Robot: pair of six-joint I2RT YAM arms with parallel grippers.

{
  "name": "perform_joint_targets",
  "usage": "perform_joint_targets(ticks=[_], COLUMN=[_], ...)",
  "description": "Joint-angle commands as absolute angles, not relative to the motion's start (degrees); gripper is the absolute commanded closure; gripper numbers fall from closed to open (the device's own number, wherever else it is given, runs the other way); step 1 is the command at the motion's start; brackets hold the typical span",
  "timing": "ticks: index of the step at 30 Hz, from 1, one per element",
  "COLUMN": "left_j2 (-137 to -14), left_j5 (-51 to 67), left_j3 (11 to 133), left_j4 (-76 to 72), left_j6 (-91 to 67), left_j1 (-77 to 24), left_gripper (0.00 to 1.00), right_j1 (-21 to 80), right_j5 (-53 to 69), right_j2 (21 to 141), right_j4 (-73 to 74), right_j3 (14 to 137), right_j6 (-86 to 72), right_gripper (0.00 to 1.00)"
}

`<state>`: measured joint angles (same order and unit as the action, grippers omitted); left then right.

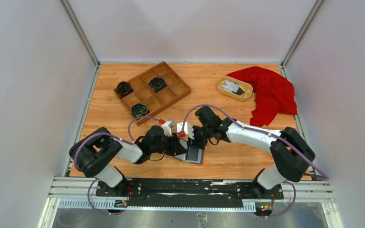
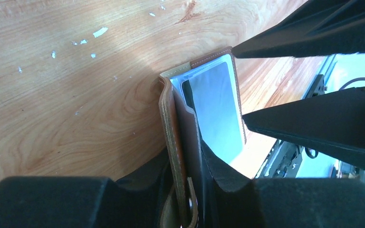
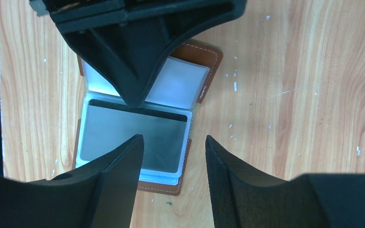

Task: Put the credit cards into the card holder
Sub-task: Open the card holder at the center of the board.

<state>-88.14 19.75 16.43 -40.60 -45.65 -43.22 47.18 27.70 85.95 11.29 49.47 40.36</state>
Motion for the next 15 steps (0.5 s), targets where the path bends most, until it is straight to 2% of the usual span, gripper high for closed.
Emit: perform_joint_targets(ticks=[1, 8, 11, 15], left_j2=[-90.3, -89.2, -88.0, -87.4], left_j5=[18.6, 16.1, 14.5, 12.1], left_j3=[16.0, 15.1, 14.5, 12.2], left_j4=[-35.2, -35.4, -35.8, -41.2], left_j6=[-45.2, -47.1, -48.6, -53.3], left_j1=[-43.4, -43.4, -43.4, -43.4], left_gripper=[0.74, 0.8, 0.83, 0.95], right_j1=[43.5, 32.5, 30.1, 27.5], right_j5=[33.8, 51.4, 54.2, 60.1], right_j2=[86.3, 93.7, 95.7, 97.4], right_j4=[11.9, 21.5, 22.5, 23.3], right_j3=[53.4, 59.1, 59.8, 60.6], right_j6=[33.5, 20.8, 16.8, 13.1], right_gripper=[0.45, 0.36, 0.36, 0.36])
